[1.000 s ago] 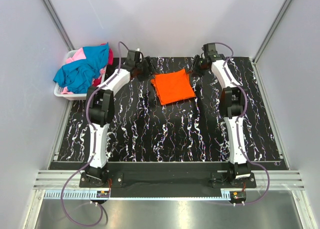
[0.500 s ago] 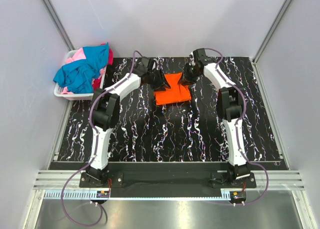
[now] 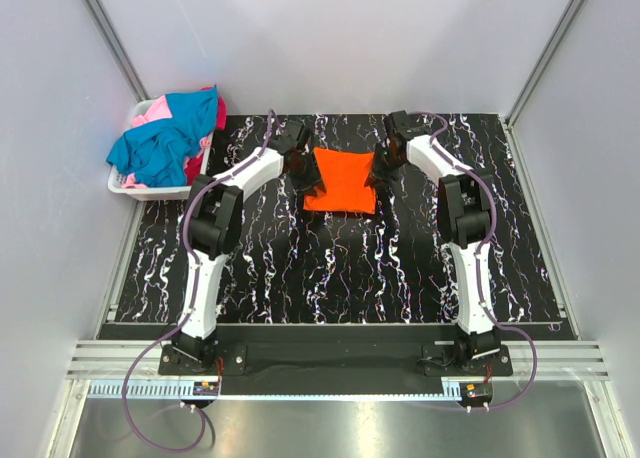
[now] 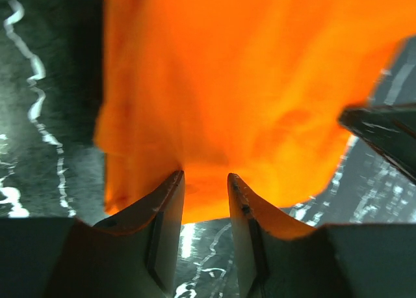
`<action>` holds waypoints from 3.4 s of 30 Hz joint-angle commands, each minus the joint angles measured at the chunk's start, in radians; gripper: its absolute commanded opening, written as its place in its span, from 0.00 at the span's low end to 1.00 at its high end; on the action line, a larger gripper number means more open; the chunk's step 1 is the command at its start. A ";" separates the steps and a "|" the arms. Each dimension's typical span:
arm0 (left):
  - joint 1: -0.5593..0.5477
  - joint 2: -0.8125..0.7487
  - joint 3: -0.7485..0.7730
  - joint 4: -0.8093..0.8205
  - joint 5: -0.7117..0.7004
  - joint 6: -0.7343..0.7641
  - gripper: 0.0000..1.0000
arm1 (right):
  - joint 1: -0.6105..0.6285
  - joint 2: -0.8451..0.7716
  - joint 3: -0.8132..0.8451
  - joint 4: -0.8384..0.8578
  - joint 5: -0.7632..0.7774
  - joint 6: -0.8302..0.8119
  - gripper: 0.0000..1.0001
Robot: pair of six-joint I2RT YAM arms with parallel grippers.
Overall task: Fold and stack the t-shirts
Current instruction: Fold the tshirt
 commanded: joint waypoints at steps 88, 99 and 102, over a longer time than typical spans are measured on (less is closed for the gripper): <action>0.073 0.024 0.133 0.135 -0.049 -0.017 0.48 | -0.031 0.140 0.412 -0.145 0.083 -0.019 0.31; 0.073 0.048 0.193 0.178 -0.046 -0.057 0.48 | 0.006 0.125 0.489 -0.148 0.035 -0.050 0.31; 0.073 0.068 0.204 0.198 -0.044 -0.073 0.49 | 0.018 0.128 0.507 -0.146 0.024 -0.056 0.31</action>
